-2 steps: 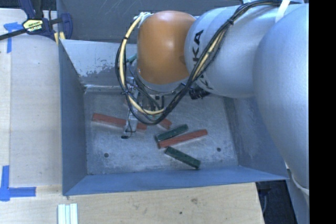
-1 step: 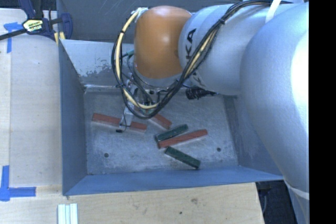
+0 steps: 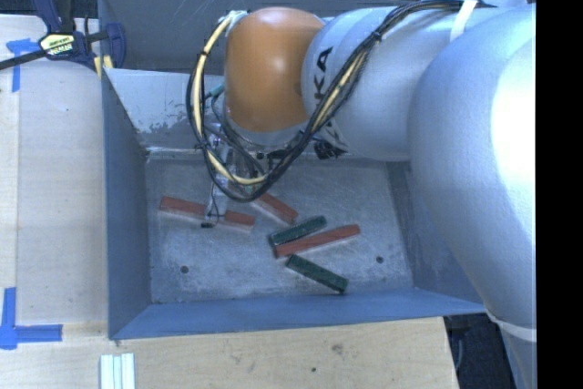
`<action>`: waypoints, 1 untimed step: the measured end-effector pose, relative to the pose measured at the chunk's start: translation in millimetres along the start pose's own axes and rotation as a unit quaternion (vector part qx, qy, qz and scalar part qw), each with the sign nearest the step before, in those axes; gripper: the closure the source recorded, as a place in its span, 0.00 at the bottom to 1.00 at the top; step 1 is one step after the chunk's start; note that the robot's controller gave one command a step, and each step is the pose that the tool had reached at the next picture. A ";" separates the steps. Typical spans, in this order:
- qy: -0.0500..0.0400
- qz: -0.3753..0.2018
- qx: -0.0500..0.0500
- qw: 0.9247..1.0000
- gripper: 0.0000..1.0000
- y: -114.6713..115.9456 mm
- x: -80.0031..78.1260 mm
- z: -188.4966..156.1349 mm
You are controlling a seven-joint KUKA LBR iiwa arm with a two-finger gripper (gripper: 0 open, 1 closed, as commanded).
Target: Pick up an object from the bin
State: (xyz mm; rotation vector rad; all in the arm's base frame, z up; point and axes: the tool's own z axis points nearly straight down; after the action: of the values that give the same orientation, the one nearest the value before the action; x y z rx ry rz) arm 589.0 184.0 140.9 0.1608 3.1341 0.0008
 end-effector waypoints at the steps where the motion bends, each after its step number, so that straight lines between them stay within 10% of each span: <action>1: 0.000 0.051 -0.001 0.999 0.00 9.9 5.9 52.2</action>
Offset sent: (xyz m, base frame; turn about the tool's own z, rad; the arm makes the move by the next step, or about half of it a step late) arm -0.0090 0.0225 -0.0709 0.1413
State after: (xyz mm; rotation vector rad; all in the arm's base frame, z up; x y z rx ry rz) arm 584.3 194.5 88.7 0.3218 3.1215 0.0026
